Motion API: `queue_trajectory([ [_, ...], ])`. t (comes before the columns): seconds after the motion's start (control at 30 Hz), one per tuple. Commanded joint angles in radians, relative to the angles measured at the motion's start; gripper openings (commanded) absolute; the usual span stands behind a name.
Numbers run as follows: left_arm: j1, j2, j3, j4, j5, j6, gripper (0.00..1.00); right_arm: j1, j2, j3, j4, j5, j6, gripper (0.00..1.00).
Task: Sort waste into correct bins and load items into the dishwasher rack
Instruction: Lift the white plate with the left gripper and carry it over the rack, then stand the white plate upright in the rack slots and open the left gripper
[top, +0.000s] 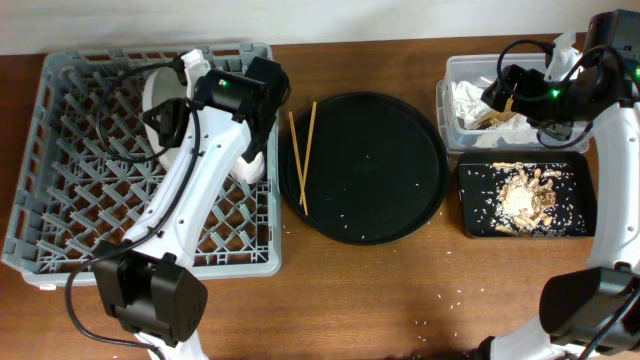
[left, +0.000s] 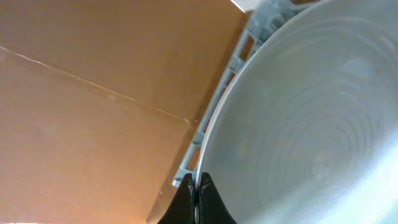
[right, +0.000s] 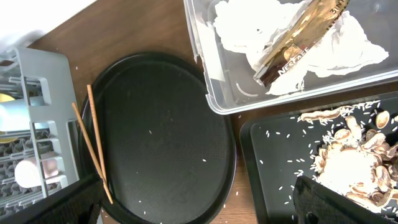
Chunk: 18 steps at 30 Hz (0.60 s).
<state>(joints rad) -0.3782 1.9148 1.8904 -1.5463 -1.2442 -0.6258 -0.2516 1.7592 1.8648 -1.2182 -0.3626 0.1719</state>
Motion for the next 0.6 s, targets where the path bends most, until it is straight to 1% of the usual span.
queue_trajectory([
  [0.0,0.009,-0.035,0.002,0.000,0.014,0.037,0.00,0.006,0.003,-0.002,0.005,0.009,-0.011,0.98],
  [0.13,0.016,-0.034,0.000,-0.002,-0.109,0.037,0.00,0.006,0.003,-0.002,0.005,0.009,-0.011,0.99],
  [0.2,0.016,-0.034,-0.008,0.001,-0.141,0.037,0.00,0.006,0.003,-0.002,0.005,0.009,-0.011,0.99],
  [0.33,0.024,-0.034,-0.069,0.027,-0.151,0.036,0.00,0.006,0.003,-0.002,0.004,0.009,-0.011,0.99],
  [0.47,0.024,-0.034,-0.185,0.095,-0.158,0.037,0.00,0.006,0.003,-0.002,0.004,0.009,-0.011,0.99],
  [0.57,0.024,-0.034,-0.267,0.138,-0.201,0.036,0.00,0.006,0.003,-0.002,0.004,0.009,-0.011,0.99],
])
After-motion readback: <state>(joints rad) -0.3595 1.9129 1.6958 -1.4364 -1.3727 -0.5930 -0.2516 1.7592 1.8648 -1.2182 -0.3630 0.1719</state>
